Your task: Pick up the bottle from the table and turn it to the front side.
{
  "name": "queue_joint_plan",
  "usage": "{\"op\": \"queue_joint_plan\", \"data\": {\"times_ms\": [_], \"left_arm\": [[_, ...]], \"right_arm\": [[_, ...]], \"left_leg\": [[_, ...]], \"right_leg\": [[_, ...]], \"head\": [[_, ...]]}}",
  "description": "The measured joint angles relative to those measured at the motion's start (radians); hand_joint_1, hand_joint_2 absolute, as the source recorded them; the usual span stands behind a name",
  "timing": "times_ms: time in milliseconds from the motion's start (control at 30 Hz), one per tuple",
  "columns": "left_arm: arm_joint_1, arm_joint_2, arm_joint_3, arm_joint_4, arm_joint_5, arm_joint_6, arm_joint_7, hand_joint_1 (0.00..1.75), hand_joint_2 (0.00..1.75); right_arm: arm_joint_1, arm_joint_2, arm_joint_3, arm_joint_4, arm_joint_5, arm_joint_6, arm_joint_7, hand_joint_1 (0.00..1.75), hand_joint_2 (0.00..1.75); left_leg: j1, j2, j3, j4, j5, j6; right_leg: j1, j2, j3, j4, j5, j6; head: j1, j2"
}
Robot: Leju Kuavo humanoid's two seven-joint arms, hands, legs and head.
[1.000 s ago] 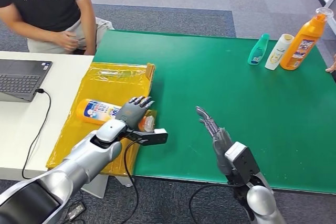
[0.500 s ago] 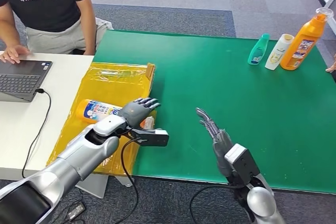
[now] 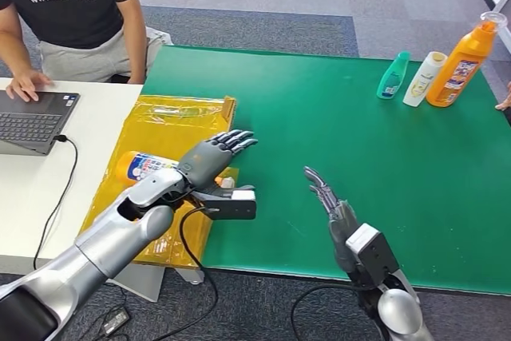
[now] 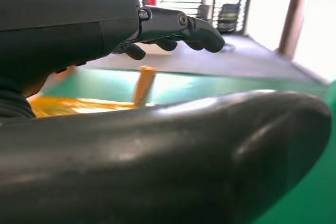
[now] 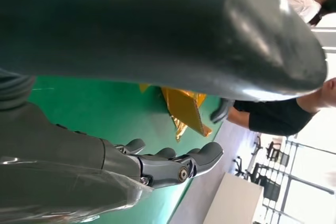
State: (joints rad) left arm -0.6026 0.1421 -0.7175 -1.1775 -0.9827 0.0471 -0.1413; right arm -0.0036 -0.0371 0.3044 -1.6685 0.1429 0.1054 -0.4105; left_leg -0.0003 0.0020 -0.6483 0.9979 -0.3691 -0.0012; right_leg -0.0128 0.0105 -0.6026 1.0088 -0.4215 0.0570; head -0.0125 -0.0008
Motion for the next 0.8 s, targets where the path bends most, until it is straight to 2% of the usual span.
{"op": "queue_joint_plan", "data": {"times_ms": [133,333,533,800], "left_arm": [[0.1,-0.005,0.07,-0.105,0.262,0.061,-0.148,0.0,0.0],[0.261,-0.06,0.158,-0.212,0.692,0.081,-0.317,0.0,0.0],[0.36,-0.112,0.195,-0.276,0.956,0.065,-0.367,0.0,0.0],[0.418,-0.135,0.193,-0.319,1.038,0.088,-0.381,0.0,0.0]], "right_arm": [[0.01,0.0,0.001,-0.012,0.003,-0.042,-0.019,0.0,0.0],[0.01,0.0,0.027,-0.037,-0.012,-0.127,-0.029,0.0,0.0],[0.008,0.0,0.073,-0.049,-0.025,-0.184,-0.038,0.0,0.0],[0.003,0.007,0.139,-0.052,-0.027,-0.255,-0.044,0.0,0.0]], "left_leg": [[0.0,0.0,0.0,0.0,0.0,0.0],[0.0,0.0,0.0,0.0,-0.001,-0.001],[0.0,0.0,0.0,0.0,-0.001,-0.001],[0.0,0.0,0.0,0.0,-0.001,-0.001]], "right_leg": [[0.0,0.0,0.0,0.0,0.0,0.0],[0.0,0.0,-0.001,0.0,-0.001,-0.001],[0.0,0.0,0.0,0.0,-0.001,-0.001],[0.0,0.0,0.0,0.0,-0.001,-0.001]], "head": [[0.0,0.0],[0.0,0.0],[0.0,0.0],[0.0,0.0]]}}
